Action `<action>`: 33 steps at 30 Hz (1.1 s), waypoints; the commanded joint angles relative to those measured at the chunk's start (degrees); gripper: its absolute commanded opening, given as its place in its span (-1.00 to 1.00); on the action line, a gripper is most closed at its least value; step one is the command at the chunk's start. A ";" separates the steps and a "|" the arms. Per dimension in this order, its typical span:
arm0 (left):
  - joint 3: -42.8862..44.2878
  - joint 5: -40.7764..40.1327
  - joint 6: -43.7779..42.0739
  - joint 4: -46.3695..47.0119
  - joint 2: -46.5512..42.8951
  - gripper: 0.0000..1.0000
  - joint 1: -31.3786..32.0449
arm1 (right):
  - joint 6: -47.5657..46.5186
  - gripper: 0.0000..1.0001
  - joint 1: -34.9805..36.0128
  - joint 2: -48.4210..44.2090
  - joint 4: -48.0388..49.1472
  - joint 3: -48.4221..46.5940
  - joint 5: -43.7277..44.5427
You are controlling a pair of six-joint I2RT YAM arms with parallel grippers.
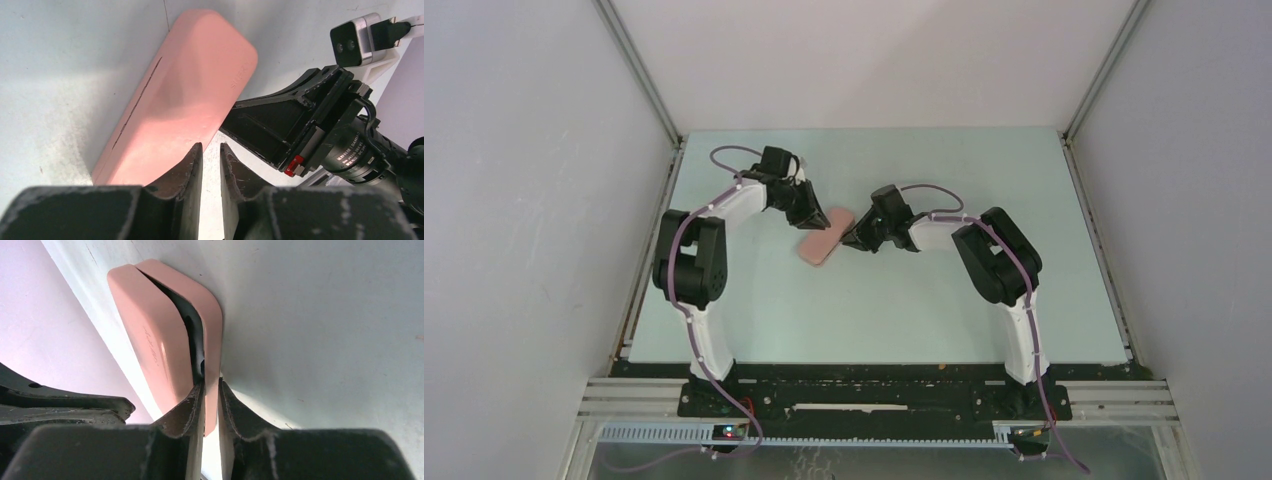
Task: Organize the sunglasses
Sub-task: Close the sunglasses case at the center of the board.
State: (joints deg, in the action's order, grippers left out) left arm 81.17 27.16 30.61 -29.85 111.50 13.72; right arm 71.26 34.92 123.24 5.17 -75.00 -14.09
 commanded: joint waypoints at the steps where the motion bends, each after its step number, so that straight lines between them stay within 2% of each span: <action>1: -1.58 -0.49 0.15 -0.40 -0.82 -0.52 0.17 | -1.06 -0.56 0.72 -0.91 -2.48 -1.21 1.03; 9: -1.85 -2.20 0.28 -0.89 -4.63 -0.52 0.22 | -4.87 -0.56 1.13 -5.42 -4.88 -1.12 2.84; 13: -1.02 -4.61 -0.19 -2.40 -7.60 -0.48 0.17 | -7.84 -0.56 1.29 -8.42 -9.39 -1.00 4.05; 19: -0.68 -7.16 -1.60 -4.34 -8.68 -0.43 0.24 | -11.77 -0.58 1.36 -12.43 -8.75 2.92 3.94; 26: -3.06 -9.35 -3.61 -4.63 -10.48 -0.03 0.89 | -16.63 -0.39 0.84 -16.25 -8.49 7.47 0.64; 33: -3.89 -15.98 -8.87 -4.16 -13.14 0.38 3.81 | -21.90 -0.15 -1.71 -26.05 -11.21 15.70 3.88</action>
State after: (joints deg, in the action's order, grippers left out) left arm 77.97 16.05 26.68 -34.74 102.67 15.31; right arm 54.00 34.89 104.60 -4.86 -62.02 -12.29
